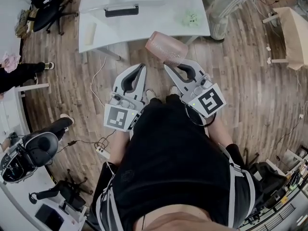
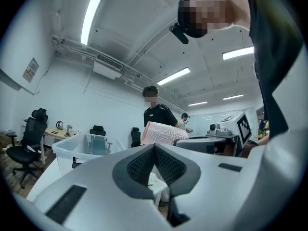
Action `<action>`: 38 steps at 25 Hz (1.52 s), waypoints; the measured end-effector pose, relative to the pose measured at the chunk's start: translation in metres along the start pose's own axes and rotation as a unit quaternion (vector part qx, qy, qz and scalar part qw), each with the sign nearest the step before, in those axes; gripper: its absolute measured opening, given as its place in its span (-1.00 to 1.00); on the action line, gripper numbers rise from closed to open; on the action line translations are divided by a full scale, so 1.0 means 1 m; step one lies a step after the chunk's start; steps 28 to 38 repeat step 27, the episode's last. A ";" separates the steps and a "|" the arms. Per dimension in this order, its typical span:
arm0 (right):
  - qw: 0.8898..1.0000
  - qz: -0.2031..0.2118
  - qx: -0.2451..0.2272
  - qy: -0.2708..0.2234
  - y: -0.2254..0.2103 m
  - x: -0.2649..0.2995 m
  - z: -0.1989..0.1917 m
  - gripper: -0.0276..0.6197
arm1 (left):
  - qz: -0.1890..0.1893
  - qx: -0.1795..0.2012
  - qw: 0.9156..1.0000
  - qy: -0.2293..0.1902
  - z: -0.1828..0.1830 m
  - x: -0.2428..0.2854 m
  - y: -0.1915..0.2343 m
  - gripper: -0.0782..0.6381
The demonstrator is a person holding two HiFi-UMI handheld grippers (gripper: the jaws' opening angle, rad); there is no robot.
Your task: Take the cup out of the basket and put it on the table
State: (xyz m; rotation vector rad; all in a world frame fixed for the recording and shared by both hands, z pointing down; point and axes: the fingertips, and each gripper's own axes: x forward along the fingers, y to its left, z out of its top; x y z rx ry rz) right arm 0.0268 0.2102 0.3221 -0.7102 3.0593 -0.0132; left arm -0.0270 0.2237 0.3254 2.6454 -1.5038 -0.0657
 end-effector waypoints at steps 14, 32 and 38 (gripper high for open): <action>1.000 0.003 0.010 -0.002 -0.003 -0.036 -0.002 -0.82 | -0.008 -0.006 1.000 0.009 -0.007 0.016 -0.033 -0.73; 1.000 0.003 0.011 0.001 -0.004 -0.036 -0.007 -0.82 | -0.013 -0.005 1.000 0.011 -0.011 0.023 -0.034 -0.73; 1.000 0.003 0.011 0.001 -0.004 -0.036 -0.007 -0.82 | -0.013 -0.005 1.000 0.011 -0.011 0.023 -0.034 -0.73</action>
